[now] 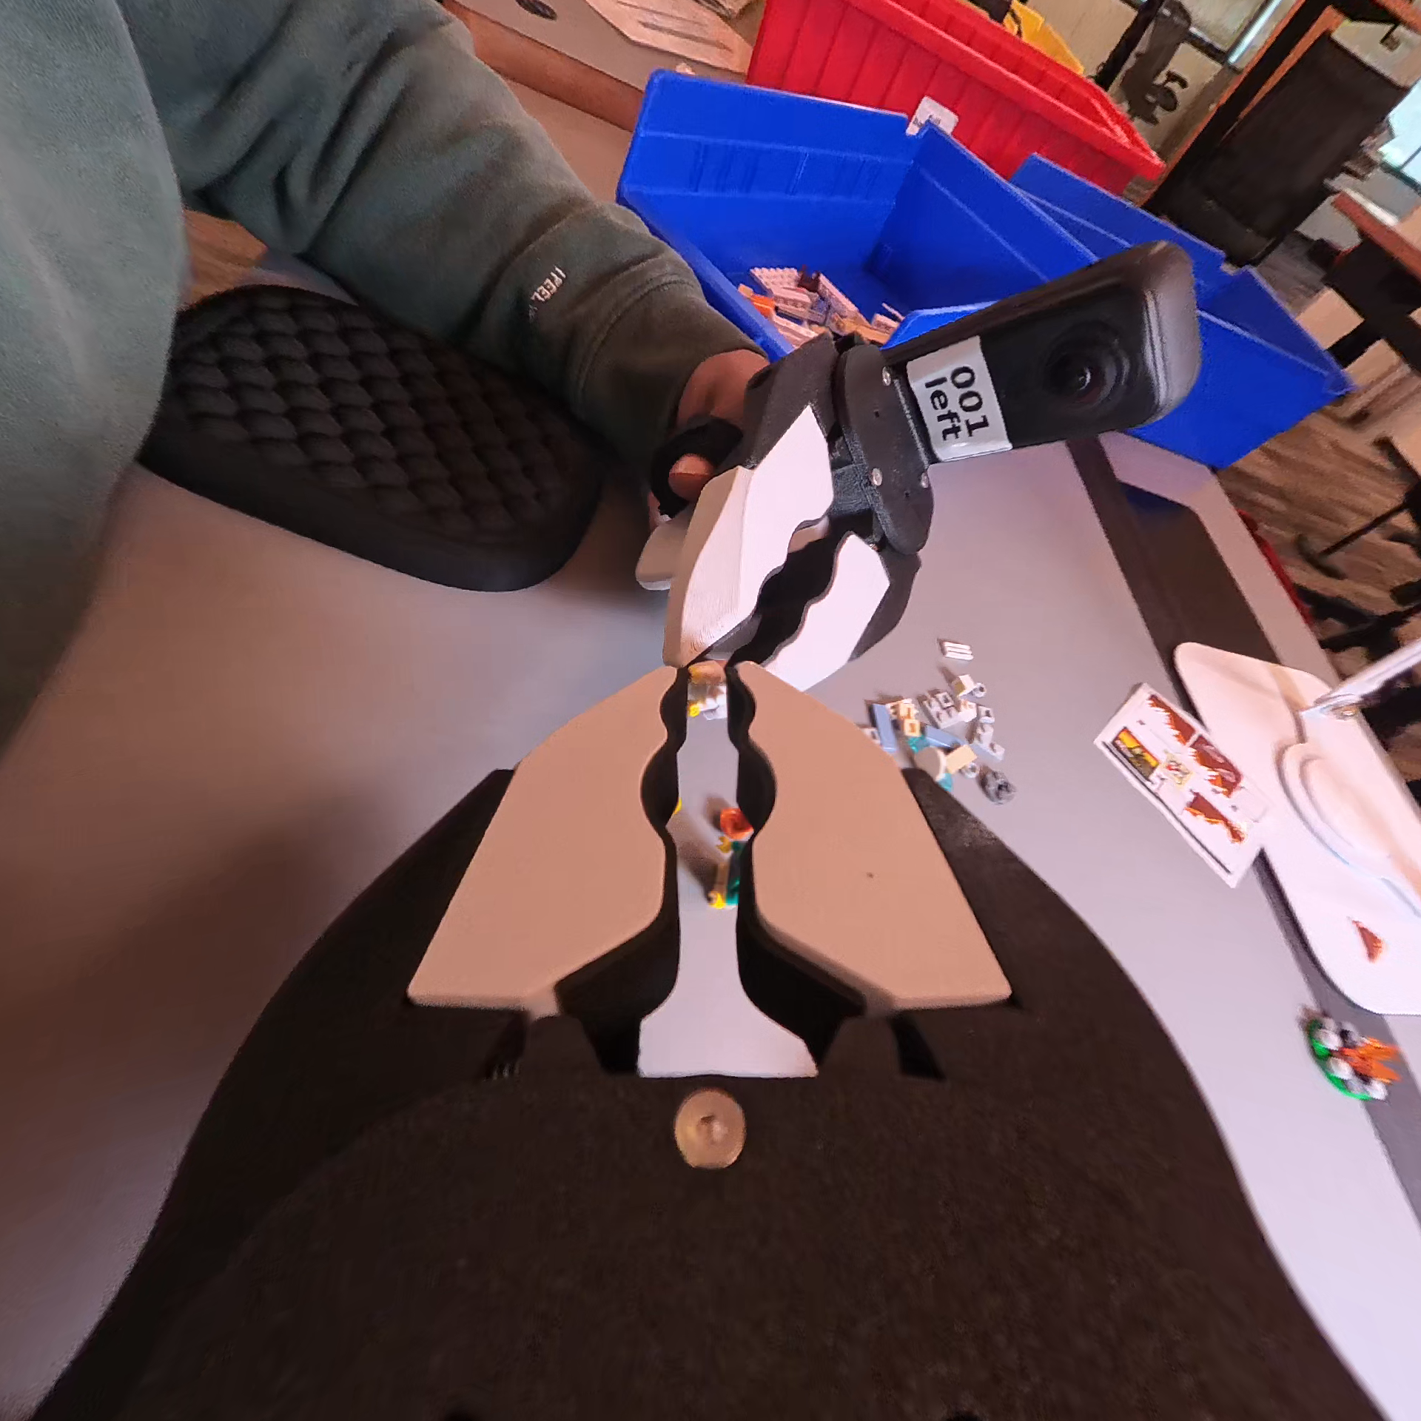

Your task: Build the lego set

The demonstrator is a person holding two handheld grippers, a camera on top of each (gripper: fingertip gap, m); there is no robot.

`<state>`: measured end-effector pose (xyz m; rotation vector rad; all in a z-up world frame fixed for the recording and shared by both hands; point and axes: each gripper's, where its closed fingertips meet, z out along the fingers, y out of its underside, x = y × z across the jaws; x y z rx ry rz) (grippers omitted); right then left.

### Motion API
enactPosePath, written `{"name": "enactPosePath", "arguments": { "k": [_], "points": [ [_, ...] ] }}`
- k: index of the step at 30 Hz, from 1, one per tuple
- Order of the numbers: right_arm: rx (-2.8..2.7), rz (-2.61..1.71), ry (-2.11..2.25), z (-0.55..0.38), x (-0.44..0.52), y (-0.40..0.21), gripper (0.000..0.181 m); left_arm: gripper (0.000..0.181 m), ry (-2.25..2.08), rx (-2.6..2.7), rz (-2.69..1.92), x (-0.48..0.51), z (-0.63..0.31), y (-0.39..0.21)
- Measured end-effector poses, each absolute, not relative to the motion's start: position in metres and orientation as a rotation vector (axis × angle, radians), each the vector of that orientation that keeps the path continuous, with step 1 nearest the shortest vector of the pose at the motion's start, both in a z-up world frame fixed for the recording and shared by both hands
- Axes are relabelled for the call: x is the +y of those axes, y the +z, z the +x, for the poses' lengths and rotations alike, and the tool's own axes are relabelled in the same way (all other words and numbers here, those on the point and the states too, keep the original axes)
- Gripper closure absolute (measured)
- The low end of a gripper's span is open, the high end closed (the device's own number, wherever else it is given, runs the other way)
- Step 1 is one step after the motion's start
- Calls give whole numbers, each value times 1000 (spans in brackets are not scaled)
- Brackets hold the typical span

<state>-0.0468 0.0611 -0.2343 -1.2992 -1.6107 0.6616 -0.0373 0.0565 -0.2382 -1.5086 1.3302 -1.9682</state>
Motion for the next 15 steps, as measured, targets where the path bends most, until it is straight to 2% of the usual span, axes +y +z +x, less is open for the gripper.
{"name": "enactPosePath", "arguments": {
  "k": [15],
  "points": [
    [-1632,-1384,861,-44,52,-241,176,170,-1879,1465,-1456,45,-38,-245]
  ]
}}
